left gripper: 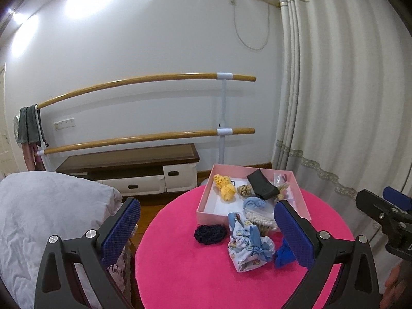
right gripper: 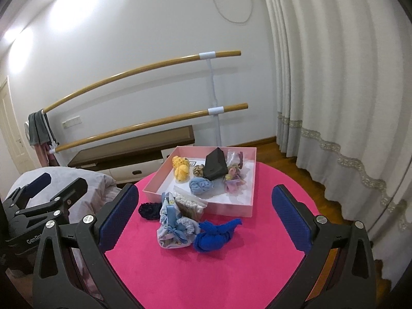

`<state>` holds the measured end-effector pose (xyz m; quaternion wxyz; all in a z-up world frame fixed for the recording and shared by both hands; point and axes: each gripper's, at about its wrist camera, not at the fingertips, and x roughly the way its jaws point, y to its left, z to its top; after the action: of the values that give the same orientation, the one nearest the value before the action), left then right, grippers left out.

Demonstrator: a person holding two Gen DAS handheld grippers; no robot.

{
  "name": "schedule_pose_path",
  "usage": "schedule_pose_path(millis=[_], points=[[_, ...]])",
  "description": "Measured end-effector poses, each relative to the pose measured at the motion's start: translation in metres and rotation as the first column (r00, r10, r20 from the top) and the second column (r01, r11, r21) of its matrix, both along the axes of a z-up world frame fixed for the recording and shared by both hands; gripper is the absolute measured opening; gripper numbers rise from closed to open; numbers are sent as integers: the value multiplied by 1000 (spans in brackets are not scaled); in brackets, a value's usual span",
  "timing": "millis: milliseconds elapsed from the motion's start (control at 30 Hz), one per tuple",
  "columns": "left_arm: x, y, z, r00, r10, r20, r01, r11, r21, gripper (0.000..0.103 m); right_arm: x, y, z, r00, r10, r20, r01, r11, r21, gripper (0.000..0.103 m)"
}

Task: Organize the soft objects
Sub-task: 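Withdraw both tools from the box back over the table, then grasp the duck-print drawstring bag with the left tool while the right grasps the blue knitted animal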

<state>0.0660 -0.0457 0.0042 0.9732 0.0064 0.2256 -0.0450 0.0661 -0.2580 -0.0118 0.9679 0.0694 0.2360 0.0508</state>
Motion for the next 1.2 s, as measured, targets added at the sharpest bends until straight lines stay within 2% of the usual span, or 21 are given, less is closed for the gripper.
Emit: schedule_pose_path(millis=[233, 533, 733, 967, 1200], points=[[0, -3, -13, 999, -8, -31, 8, 1000, -6, 103, -5, -6, -2, 999, -34, 0, 34, 999, -35, 103], [18, -11, -37, 994, -27, -105, 27, 1000, 1, 103, 3, -16, -18, 998, -55, -42, 53, 998, -45, 103], [36, -19, -59, 987, -37, -156, 38, 999, 8, 103, 16, -23, -39, 993, -60, -104, 56, 997, -44, 103], [71, -33, -97, 966, -56, -251, 56, 998, -7, 103, 38, -32, -76, 977, -57, -207, 50, 998, -38, 103], [105, -48, -126, 953, -64, -296, 59, 998, -25, 103, 55, -36, -103, 959, -37, -282, 33, 999, -18, 103]])
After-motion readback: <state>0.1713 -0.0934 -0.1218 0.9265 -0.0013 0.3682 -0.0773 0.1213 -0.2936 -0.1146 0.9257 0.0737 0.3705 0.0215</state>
